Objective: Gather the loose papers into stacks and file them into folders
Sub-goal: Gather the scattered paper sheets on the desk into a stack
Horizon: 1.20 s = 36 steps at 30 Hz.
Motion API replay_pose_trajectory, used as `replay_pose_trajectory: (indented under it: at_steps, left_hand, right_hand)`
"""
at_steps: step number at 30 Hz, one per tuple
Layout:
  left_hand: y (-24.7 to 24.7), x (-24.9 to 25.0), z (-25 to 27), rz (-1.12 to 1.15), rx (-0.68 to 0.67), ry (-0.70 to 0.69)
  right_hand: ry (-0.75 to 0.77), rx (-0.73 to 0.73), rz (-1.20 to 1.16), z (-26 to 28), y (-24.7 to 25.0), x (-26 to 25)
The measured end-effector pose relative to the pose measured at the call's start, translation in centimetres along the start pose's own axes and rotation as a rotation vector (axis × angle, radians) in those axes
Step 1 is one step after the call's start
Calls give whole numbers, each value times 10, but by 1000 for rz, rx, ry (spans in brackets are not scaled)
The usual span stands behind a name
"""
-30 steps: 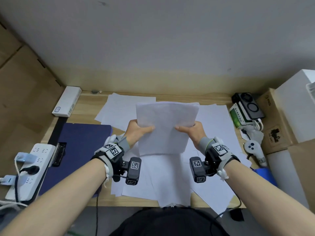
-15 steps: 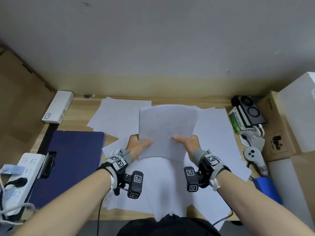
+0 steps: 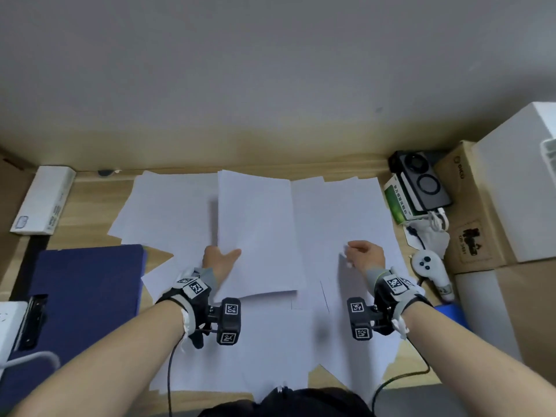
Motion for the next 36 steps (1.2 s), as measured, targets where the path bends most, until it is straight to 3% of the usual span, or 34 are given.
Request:
replay_pose_trajectory:
  at_steps: [6, 12, 15, 18, 25, 29, 31, 36]
  left_hand:
    - [-18, -4, -4, -54, 8, 33]
    - [-21, -10, 4, -106, 6, 60]
    - [-19, -17, 5, -125, -8, 53]
    - [-17, -23, 7, -132, -11, 70]
    - [-18, -29, 9, -56, -74, -3]
    - [-17, -14, 10, 29, -70, -87]
    - [-18, -4, 9, 53, -59, -110]
    - [-28, 6, 5, 31, -73, -121]
  right_hand:
    - [-39, 201, 476, -8, 48, 17]
    - [-135, 248, 543, -10, 50, 20]
    - [-16, 282, 525, -11, 46, 14]
    - [103, 99, 489, -10, 25, 5]
    - [19, -159, 562, -11, -20, -6]
    - [60, -3, 538, -14, 6, -9]
    - [14, 83, 546, -16, 31, -8]
    - [-126, 144, 627, -22, 77, 4]
Point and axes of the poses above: each hand's wrist, its own z-axis away from the middle knuckle, its own y-axis out of the back of the hand, x = y × z, the point moved 2 cm from there along -z, towards the middle knuckle, and after that the axes turned 10 degrees about -x, right-handed, at the moved point
